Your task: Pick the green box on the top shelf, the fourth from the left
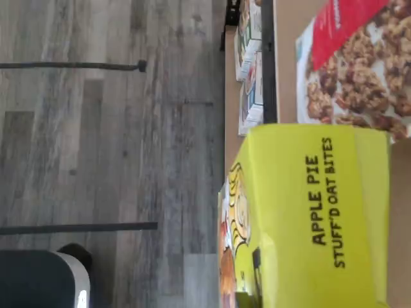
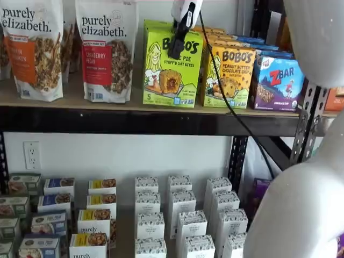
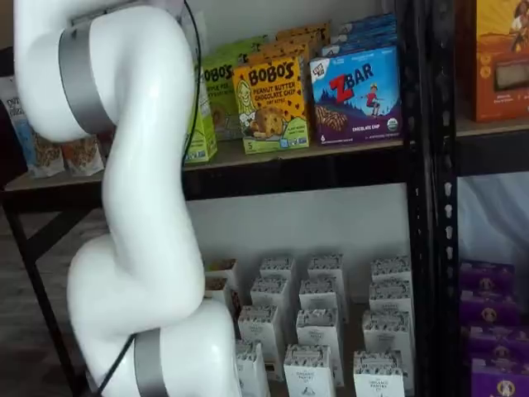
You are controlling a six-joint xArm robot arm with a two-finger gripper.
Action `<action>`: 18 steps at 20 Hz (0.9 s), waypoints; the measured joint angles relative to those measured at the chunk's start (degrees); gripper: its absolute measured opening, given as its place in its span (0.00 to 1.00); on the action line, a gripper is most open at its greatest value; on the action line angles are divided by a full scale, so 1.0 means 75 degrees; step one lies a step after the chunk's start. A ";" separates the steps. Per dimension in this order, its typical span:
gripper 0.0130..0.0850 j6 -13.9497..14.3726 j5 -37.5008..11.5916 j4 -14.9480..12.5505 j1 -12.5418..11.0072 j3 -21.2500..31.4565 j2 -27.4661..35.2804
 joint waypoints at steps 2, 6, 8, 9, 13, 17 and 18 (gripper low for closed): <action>0.22 0.0060 0.0105 0.0028 0.0035 0.0117 -0.0204; 0.22 0.0180 0.0237 0.0026 0.0125 0.0372 -0.0586; 0.22 0.0227 0.0363 0.0034 0.0155 0.0455 -0.0724; 0.22 0.0252 0.0402 0.0036 0.0175 0.0520 -0.0808; 0.22 0.0327 0.0415 -0.0002 0.0251 0.0804 -0.1122; 0.22 0.0333 0.0563 0.0057 0.0234 0.0998 -0.1344; 0.22 0.0334 0.0574 0.0037 0.0237 0.1061 -0.1415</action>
